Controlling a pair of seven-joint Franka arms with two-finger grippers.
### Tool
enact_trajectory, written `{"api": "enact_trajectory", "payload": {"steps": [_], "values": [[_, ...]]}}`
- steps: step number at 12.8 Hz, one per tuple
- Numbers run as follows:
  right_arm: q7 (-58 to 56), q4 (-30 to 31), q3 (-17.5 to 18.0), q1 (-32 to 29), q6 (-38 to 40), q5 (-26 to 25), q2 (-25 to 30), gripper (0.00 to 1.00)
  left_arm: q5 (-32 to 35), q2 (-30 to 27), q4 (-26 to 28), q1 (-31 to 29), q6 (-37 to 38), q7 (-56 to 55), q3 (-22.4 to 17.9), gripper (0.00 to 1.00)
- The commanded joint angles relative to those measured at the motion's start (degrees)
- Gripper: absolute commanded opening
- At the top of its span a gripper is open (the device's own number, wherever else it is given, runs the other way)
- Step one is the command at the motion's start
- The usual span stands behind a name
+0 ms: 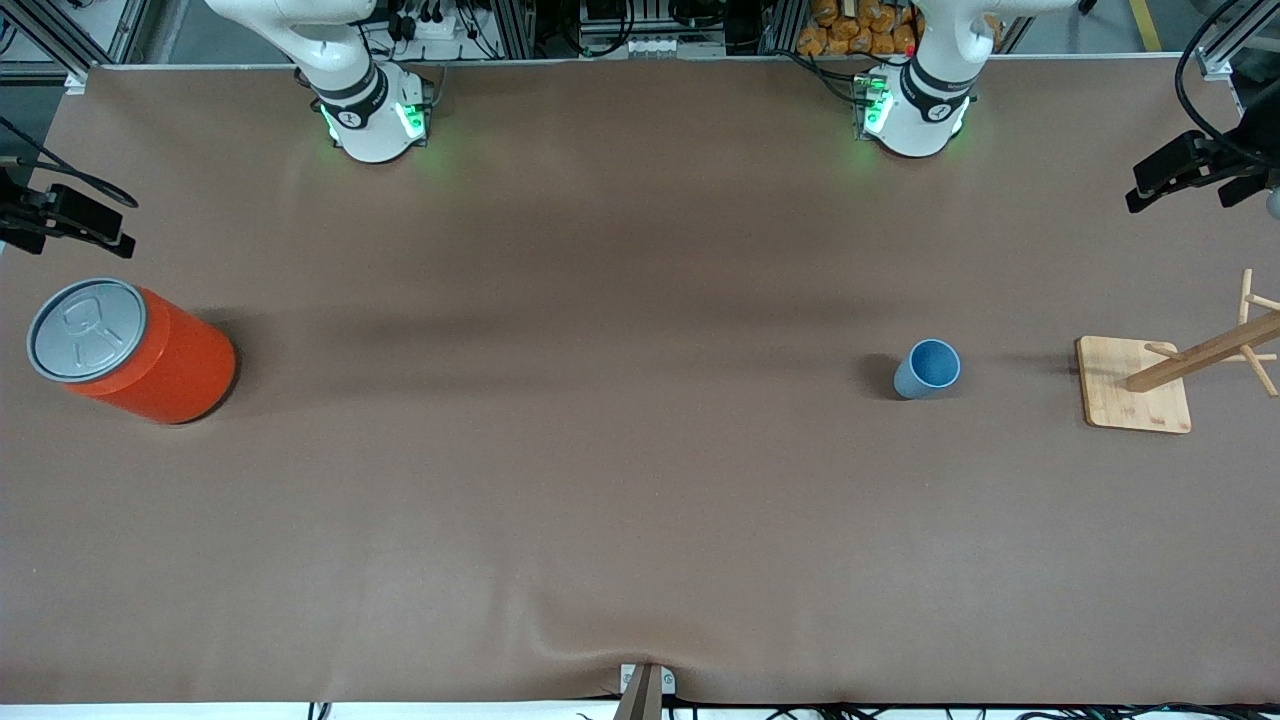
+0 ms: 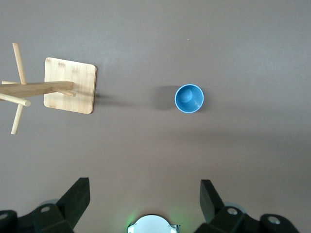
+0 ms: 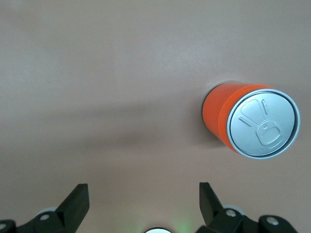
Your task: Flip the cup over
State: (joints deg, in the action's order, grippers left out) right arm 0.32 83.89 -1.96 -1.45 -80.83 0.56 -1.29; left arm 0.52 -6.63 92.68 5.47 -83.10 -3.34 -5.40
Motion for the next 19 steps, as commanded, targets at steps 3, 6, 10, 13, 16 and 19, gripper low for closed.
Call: {"api": "enact_trajectory", "payload": {"steps": [3,6,10,13,16,19], "values": [[0.21,-0.92,0.55,-0.57,-0.03,0.23,-0.38,1.00,0.27,-1.54,2.14,0.07,-3.11,0.44,0.21,1.00],[0.21,-0.92,0.64,-0.48,-0.12,0.32,-0.38,1.00,0.18,-1.19,2.85,0.06,-4.27,-0.88,0.21,1.00],[0.21,-0.92,0.55,-0.40,-0.30,0.32,-0.47,1.00,0.18,-0.05,1.80,0.15,-5.50,-0.71,0.12,1.00],[0.21,-0.92,0.64,-0.22,-0.30,0.23,-0.47,1.00,0.18,0.04,1.89,0.15,-5.50,-0.53,0.21,1.00],[0.21,-0.92,0.64,-0.22,-0.30,0.23,-0.47,1.00,0.18,0.04,1.89,0.15,-5.50,-0.27,0.21,1.00],[0.21,-0.92,0.55,-0.22,-0.30,0.23,-0.47,1.00,0.18,0.13,1.80,0.15,-5.50,-0.18,0.21,1.00]]}}
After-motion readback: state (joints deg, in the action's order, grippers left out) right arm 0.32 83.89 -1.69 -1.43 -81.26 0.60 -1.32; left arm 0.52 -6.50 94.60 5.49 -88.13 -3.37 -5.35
